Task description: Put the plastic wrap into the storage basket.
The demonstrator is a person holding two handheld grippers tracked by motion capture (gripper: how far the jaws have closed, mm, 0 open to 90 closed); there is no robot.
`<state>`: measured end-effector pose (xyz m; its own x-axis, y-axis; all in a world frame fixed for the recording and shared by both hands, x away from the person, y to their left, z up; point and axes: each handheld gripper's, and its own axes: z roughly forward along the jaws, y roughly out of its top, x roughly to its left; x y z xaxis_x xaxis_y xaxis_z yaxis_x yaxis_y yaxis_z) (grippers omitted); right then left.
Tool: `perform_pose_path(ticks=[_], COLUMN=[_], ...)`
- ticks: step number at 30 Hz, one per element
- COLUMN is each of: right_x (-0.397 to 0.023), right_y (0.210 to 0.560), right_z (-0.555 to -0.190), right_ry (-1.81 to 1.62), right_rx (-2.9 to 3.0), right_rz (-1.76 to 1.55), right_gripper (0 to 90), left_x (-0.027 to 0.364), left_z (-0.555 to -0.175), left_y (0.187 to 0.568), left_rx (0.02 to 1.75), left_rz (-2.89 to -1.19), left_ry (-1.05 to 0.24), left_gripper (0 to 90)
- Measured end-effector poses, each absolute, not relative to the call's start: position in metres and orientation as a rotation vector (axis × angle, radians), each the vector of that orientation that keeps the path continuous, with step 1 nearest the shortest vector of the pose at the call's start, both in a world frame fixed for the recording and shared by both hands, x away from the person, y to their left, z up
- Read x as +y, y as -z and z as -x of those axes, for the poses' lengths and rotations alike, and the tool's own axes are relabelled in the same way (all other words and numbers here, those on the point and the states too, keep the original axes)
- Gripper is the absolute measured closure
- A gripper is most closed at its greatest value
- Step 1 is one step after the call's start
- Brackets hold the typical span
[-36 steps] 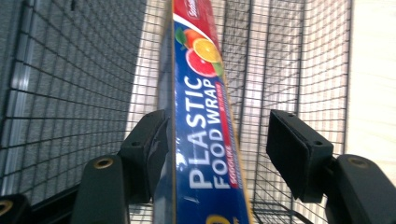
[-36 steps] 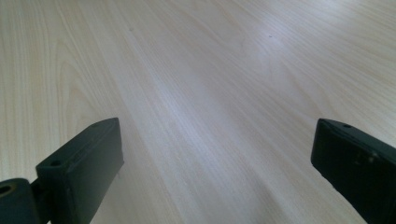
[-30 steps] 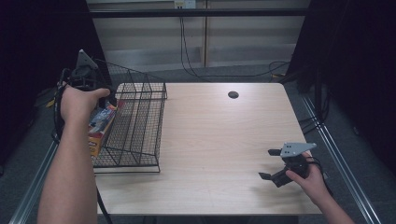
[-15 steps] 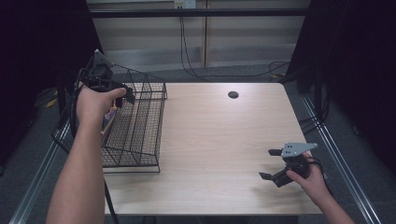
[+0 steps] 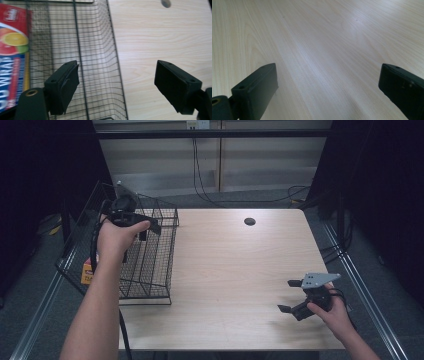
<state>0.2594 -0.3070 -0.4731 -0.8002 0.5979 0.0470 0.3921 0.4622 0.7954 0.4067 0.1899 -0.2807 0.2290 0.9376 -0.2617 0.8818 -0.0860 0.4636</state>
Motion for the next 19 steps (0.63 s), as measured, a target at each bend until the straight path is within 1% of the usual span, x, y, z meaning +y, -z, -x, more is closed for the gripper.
perform_pose_path(ticks=[7, 12, 19], right_x=[-0.306, -0.307, -0.306], right_y=[0.473, 0.473, 0.475], right_z=[-0.259, -0.259, -0.259], right_ry=[-1.257, -1.254, -1.250], right_rx=[2.471, 2.471, 2.477], right_rz=[-0.846, -0.850, -0.847], right_gripper=[2.1, 2.1, 2.1], left_x=[0.171, 0.159, 0.151], left_z=[-0.401, -0.397, -0.394], left_y=[0.292, 0.301, 0.309], left_rx=[1.579, 1.522, 1.472], left_rz=[-2.030, -2.031, -2.044], left_ry=[-0.141, -0.141, -0.143], left_gripper=[18.1, 16.7, 14.4])
